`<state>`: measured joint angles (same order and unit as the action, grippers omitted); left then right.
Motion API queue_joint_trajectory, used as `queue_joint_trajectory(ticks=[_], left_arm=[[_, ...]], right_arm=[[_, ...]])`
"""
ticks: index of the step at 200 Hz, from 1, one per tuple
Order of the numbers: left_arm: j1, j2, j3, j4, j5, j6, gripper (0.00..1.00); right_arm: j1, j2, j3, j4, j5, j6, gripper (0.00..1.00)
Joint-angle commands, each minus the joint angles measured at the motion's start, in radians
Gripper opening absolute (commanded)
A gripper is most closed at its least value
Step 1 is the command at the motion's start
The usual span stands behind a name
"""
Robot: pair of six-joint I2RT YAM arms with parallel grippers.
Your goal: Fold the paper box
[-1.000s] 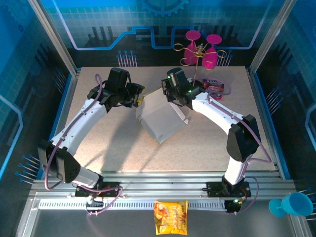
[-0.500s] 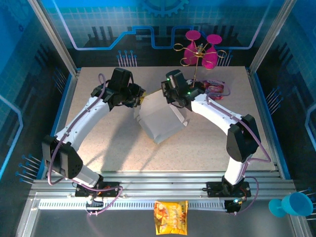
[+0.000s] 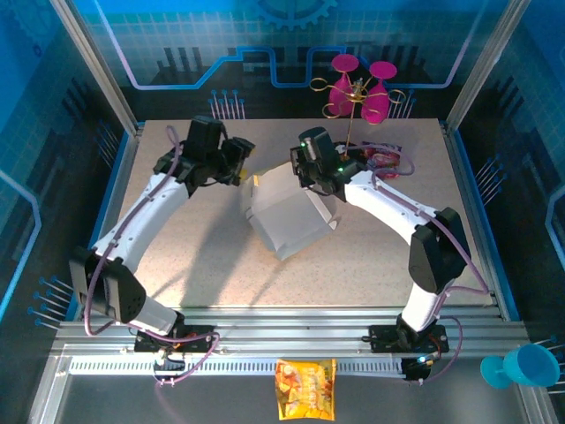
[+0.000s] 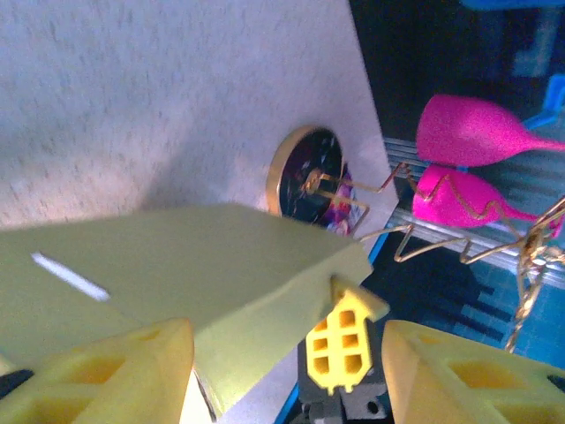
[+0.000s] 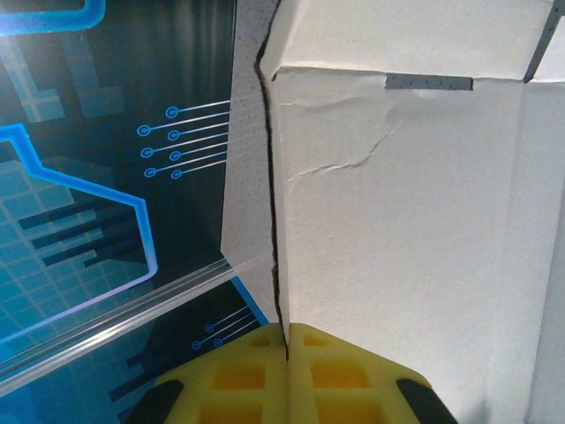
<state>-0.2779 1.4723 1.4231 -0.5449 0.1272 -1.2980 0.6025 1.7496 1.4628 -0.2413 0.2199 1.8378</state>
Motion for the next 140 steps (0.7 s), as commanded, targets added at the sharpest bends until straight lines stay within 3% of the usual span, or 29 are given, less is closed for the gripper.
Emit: queue_joint_trajectory(ticks=[1,18,34,44,66,87,140], left_arm=[[0.128,-0.118,-0.008,-0.031,0.007,0.167,0.58],[0.248,-0.167,-0.144,-0.01,0.07,0.187,0.51],[0.32,-0.17,-0.31,0.087,0.168,0.196,0.35],[0.336,-0.149,-0.413,0.196,0.245,0.178,0.25],[0.324,-0.063,-0.604,0.559,0.402,0.076,0.14],[0.304,0.009,-0.724,0.896,0.472,-0.002,0.13],[0.238,0.213,-0.858,1.509,0.522,-0.188,0.26]], right_arm=[[-0.016,-0.063,-0.006,0.01,0.004,0.017,0.0],[-0.021,-0.081,-0.003,-0.001,0.008,0.024,0.0],[-0.021,-0.089,0.013,-0.021,0.011,0.029,0.0],[-0.022,-0.088,0.017,-0.023,0.008,0.037,0.0],[-0.029,-0.084,0.024,-0.027,0.006,0.049,0.0],[-0.036,-0.075,0.037,-0.034,0.008,0.071,0.0],[-0.064,-0.044,0.064,-0.033,-0.005,0.126,0.0]])
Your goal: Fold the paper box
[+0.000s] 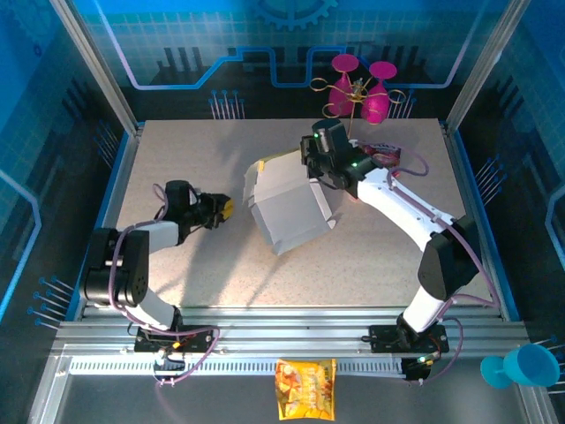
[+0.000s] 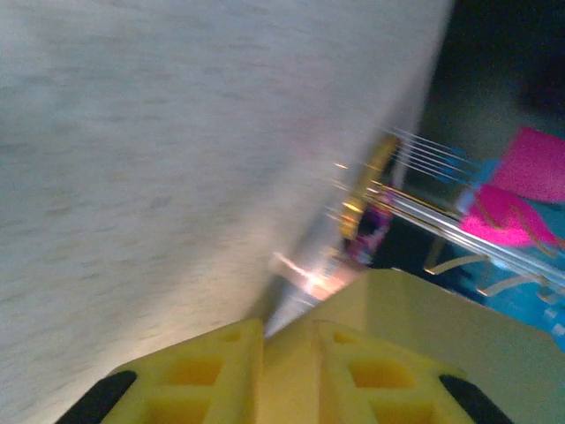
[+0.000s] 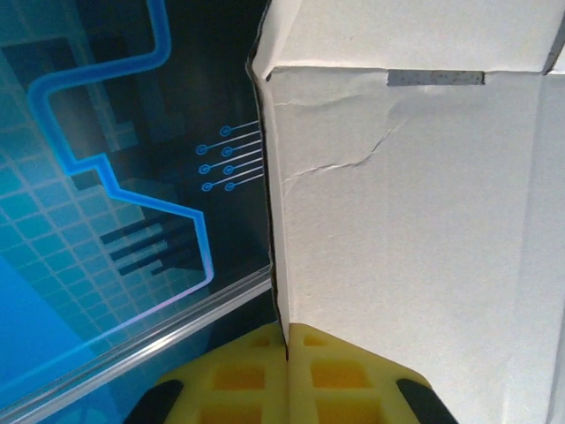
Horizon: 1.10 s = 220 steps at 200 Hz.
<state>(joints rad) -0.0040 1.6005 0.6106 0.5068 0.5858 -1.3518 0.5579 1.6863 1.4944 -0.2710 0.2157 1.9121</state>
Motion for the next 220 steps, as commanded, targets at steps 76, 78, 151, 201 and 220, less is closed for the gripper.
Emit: queue_joint_trajectory(ticks=[76,78,151,201,220], left_arm=[[-0.12,0.255,-0.104,0.894,-0.051,-0.281,0.29],[-0.12,0.254,-0.104,0.894,-0.053,-0.279,0.3],[-0.146,0.24,-0.097,0.895,-0.047,-0.287,0.35],[-0.157,0.197,-0.127,0.894,-0.067,-0.28,0.35],[-0.162,0.193,-0.146,0.894,-0.062,-0.281,0.35]], right_arm=[[-0.061,0.039,0.035,0.011,-0.014,0.098,0.0],[-0.061,0.039,0.034,0.01,-0.015,0.1,0.0],[-0.078,0.068,0.049,0.026,-0.017,0.126,0.0],[-0.09,0.082,0.05,0.035,-0.019,0.141,0.0],[-0.093,0.084,0.051,0.038,-0.02,0.142,0.0]])
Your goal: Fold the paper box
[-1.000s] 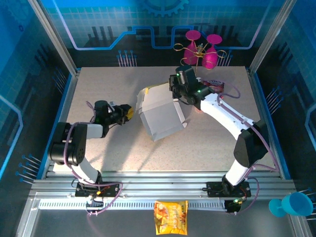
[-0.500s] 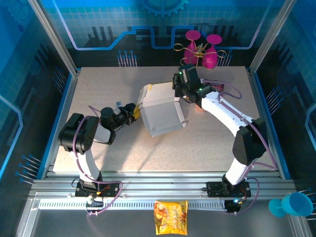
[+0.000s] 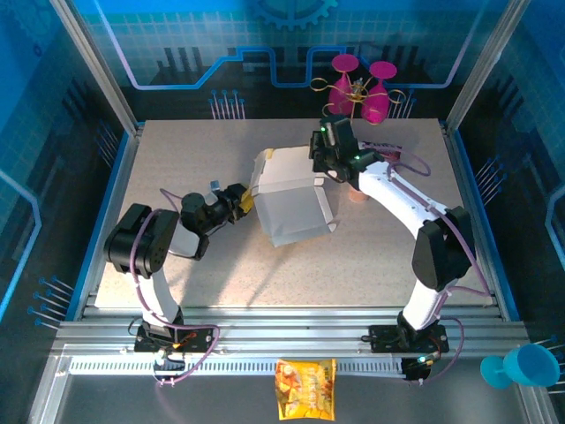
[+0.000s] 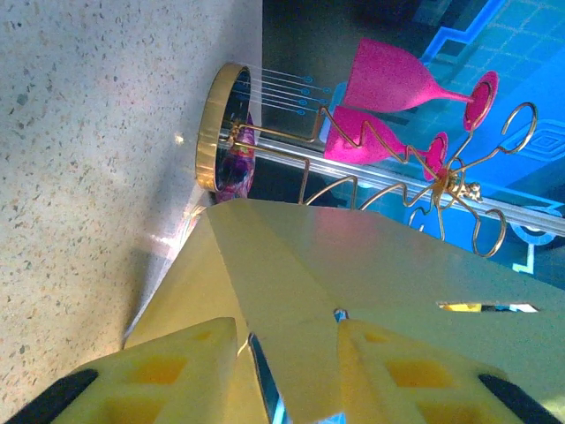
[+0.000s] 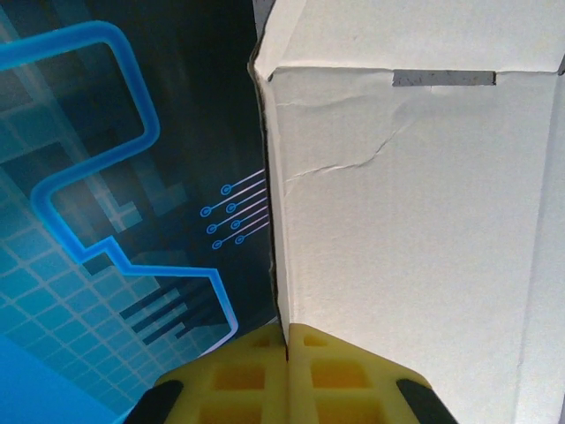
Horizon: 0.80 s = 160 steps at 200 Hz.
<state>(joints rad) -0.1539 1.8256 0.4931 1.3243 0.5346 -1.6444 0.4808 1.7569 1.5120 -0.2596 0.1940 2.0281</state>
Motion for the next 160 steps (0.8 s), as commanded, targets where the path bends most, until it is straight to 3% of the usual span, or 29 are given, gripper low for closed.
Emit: queue_joint_trajectory(ticks=[1,160], left_arm=[[-0.012,-0.032,-0.029,0.077,-0.011,0.012,0.35],[-0.078,0.018,0.037,0.076,-0.044,0.031,0.44]], right_arm=[[-0.016,0.013,0.033,0.027,0.002,0.026,0.0],[-0.016,0.012,0.024,0.04,-0.017,0.043,0.0]])
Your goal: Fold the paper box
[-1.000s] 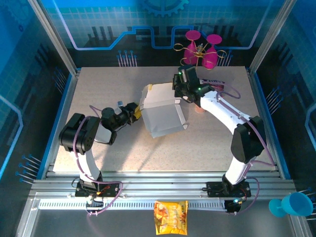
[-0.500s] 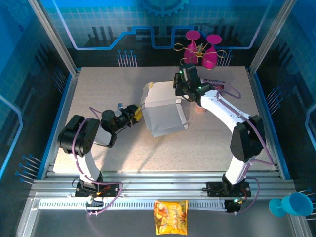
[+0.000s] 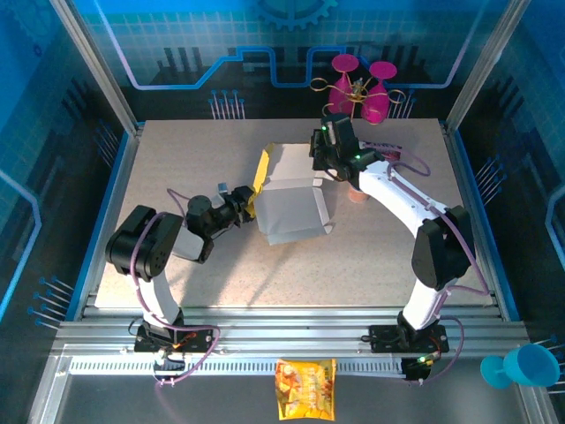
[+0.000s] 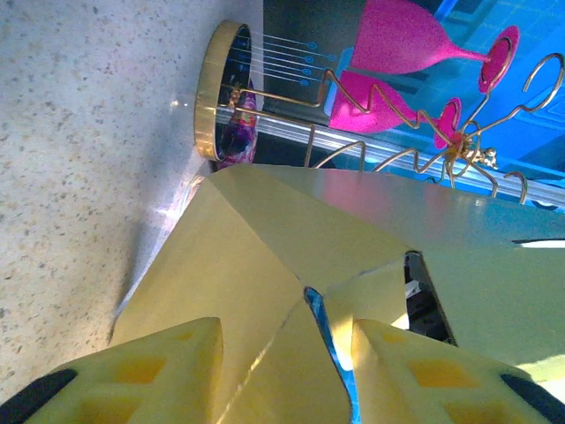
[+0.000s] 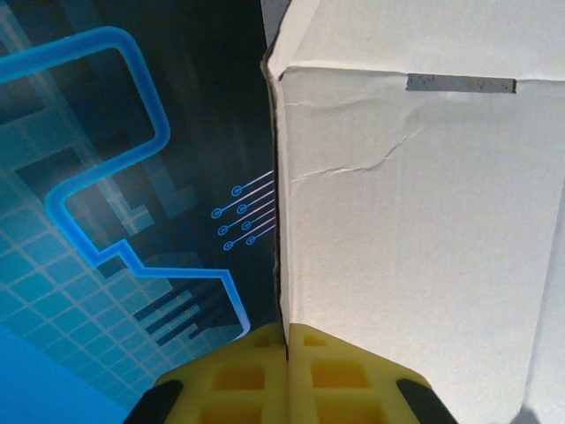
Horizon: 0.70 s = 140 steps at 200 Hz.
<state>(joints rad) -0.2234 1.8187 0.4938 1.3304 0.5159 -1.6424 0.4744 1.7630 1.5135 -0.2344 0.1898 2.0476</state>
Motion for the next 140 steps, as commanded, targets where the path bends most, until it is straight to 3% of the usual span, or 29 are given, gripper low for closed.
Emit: queue_joint_trajectory(ticks=[1,30,63,81,95,119,130,140], left_arm=[[-0.008,0.026,0.036,0.07,-0.027,0.029,0.44],[-0.008,0.059,0.033,0.071,-0.056,0.038,0.41],[-0.005,0.061,0.02,0.07,-0.083,0.052,0.21],[-0.003,0.033,-0.002,0.058,-0.091,0.062,0.17],[0.002,-0.009,-0.029,0.025,-0.087,0.081,0.21],[0.018,-0.114,-0.095,-0.075,-0.07,0.113,0.43],[0.029,-0.171,-0.131,-0.123,-0.06,0.126,0.59],[0.04,-0.232,-0.157,-0.192,-0.041,0.146,0.61]], right_arm=[[-0.01,0.006,0.022,0.015,-0.013,0.023,0.0],[-0.005,-0.002,0.017,0.012,-0.016,0.02,0.0],[-0.003,-0.014,-0.003,0.014,-0.01,0.006,0.0],[-0.003,-0.021,-0.018,0.018,0.0,-0.012,0.0],[0.001,-0.021,-0.033,0.033,0.009,-0.021,0.0],[0.013,-0.017,-0.058,0.068,0.033,-0.034,0.0],[0.019,-0.013,-0.063,0.079,0.047,-0.043,0.0],[0.025,-0.008,-0.066,0.089,0.056,-0.05,0.0]])
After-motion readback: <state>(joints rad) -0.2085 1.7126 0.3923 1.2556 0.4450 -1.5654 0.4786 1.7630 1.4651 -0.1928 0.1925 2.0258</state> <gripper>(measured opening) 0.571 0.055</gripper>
